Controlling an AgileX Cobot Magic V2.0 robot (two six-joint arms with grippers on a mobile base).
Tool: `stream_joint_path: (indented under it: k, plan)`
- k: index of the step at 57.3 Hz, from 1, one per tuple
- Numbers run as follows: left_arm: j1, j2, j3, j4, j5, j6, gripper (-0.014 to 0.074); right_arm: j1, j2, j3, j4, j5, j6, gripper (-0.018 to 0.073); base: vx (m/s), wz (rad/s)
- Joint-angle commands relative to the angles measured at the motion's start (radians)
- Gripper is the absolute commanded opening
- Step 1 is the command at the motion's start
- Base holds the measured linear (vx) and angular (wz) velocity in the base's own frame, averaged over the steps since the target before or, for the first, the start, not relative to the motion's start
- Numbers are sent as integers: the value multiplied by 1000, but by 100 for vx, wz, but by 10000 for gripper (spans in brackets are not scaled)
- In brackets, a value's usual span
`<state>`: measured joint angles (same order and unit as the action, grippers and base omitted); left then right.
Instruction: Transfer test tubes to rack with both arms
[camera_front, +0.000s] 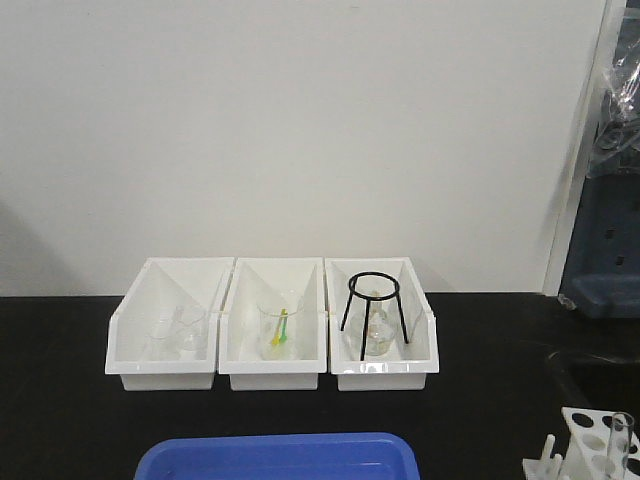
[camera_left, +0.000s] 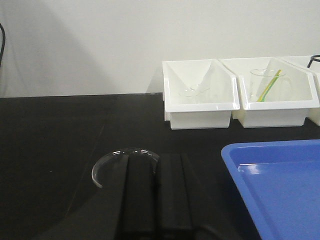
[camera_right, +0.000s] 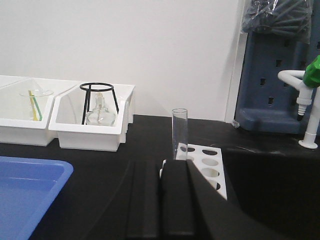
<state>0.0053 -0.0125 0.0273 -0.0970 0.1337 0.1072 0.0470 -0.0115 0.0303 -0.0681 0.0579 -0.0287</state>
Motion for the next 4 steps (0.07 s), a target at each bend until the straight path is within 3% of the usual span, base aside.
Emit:
stream_joint_path:
  k: [1,4]
  plan:
    - [3,-11,-25,-10,-85,-8,-6,-7,-10,14,-8,-88,-6,-8,0,0]
    - [3,-11,-25,-10,-85,-8,-6,-7,-10,14,-8,-88,-6,-8,0,0]
